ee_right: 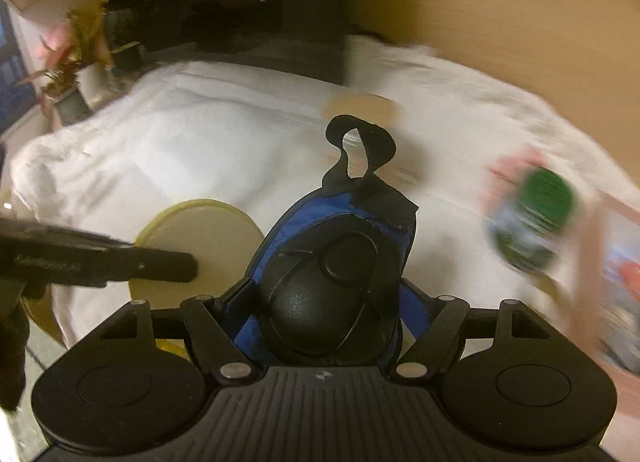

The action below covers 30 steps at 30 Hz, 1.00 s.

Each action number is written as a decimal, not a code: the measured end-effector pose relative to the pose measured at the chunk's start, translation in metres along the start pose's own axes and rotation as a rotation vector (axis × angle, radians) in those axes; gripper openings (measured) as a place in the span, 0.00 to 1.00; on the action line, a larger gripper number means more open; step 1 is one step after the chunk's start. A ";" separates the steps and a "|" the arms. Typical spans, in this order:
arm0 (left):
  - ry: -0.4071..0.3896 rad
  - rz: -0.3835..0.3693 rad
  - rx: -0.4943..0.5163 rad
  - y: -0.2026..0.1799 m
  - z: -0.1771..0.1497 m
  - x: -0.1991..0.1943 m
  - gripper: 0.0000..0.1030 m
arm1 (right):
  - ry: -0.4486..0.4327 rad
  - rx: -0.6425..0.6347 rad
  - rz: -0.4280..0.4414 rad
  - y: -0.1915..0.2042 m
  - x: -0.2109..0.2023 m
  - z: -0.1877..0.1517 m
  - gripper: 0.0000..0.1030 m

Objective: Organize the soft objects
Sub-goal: 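Carry the pad and pouch into the pink box and open both tools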

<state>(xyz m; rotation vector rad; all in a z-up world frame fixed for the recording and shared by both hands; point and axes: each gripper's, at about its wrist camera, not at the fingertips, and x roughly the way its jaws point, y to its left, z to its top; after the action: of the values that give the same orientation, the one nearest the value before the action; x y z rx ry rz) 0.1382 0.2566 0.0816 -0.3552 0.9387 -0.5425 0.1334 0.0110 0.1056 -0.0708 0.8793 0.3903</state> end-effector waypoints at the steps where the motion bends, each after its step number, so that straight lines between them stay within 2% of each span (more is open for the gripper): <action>1: 0.037 -0.032 0.023 -0.011 -0.001 0.012 0.17 | 0.007 0.016 -0.037 -0.014 -0.011 -0.012 0.74; 6: 0.213 -0.186 0.110 -0.066 -0.011 0.066 0.17 | 0.038 0.150 -0.191 -0.076 -0.057 -0.065 0.74; 9: 0.278 -0.243 0.166 -0.100 -0.008 0.089 0.17 | 0.038 0.215 -0.286 -0.108 -0.084 -0.089 0.74; 12: 0.290 -0.308 0.195 -0.131 0.006 0.101 0.17 | 0.002 0.272 -0.337 -0.131 -0.113 -0.104 0.74; 15: 0.249 -0.365 0.204 -0.162 0.033 0.109 0.17 | -0.051 0.307 -0.371 -0.146 -0.136 -0.110 0.74; 18: 0.159 -0.370 0.214 -0.189 0.064 0.121 0.17 | -0.085 0.326 -0.386 -0.158 -0.148 -0.115 0.74; 22: 0.091 -0.382 0.134 -0.217 0.100 0.160 0.17 | -0.092 0.341 -0.383 -0.173 -0.152 -0.120 0.74; 24: 0.098 -0.385 0.095 -0.224 0.112 0.187 0.17 | -0.086 0.353 -0.376 -0.180 -0.148 -0.121 0.74; 26: 0.156 -0.391 0.035 -0.227 0.116 0.222 0.17 | -0.077 0.360 -0.368 -0.185 -0.143 -0.121 0.74; 27: 0.190 -0.365 0.022 -0.229 0.116 0.241 0.18 | -0.074 0.361 -0.366 -0.186 -0.141 -0.122 0.74; 28: 0.212 -0.311 0.048 -0.231 0.113 0.259 0.26 | -0.068 0.361 -0.364 -0.188 -0.139 -0.123 0.74; 29: 0.214 -0.244 0.104 -0.235 0.110 0.271 0.32 | -0.062 0.361 -0.362 -0.187 -0.137 -0.124 0.74; 30: 0.204 -0.161 0.192 -0.241 0.105 0.281 0.43 | -0.059 0.360 -0.360 -0.187 -0.137 -0.125 0.74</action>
<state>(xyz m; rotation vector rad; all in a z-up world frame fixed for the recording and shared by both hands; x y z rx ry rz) 0.2911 -0.0968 0.0764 -0.2058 1.0494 -0.8219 0.0307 -0.2312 0.1119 0.1136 0.8471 -0.1046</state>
